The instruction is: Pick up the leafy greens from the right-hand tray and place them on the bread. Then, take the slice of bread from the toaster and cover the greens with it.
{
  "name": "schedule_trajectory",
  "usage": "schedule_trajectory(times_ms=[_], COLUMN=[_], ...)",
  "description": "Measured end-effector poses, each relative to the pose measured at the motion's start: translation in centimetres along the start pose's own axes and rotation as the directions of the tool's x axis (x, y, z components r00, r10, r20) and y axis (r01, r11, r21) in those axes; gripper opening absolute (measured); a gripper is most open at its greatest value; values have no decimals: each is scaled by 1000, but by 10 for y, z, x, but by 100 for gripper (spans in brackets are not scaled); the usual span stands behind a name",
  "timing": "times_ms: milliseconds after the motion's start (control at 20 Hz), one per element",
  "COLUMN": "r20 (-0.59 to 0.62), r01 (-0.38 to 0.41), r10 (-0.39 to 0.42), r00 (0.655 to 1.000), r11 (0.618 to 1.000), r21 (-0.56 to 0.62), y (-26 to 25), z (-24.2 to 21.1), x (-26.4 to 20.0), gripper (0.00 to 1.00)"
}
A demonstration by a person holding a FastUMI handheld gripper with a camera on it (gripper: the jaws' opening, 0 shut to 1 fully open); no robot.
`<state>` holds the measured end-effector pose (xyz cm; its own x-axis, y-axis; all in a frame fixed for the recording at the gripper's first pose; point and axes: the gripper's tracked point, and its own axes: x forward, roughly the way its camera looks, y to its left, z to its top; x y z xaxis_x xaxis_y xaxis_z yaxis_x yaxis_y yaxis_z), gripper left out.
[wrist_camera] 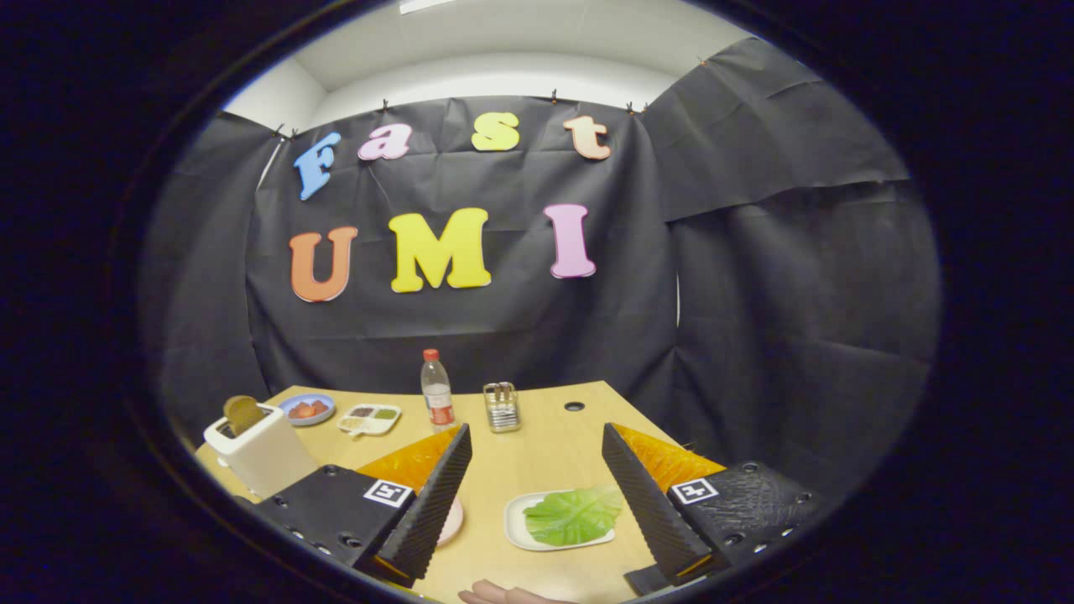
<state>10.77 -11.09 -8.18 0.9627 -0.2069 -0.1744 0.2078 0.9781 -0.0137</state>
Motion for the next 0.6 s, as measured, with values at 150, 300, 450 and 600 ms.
schedule_trajectory(times_ms=[150,300,450,600], r20=[-71,-178,-264,-350], r01=[59,103,124,137], r10=[-62,-116,-155,-175], r00=[996,977,952,920], r11=[998,991,983,982], r21=[-39,-81,-132,-130], y=[-31,-57,-72,-86], z=[-31,-74,-113,-148], x=[44,85,116,134], gripper=[96,96,96,96])
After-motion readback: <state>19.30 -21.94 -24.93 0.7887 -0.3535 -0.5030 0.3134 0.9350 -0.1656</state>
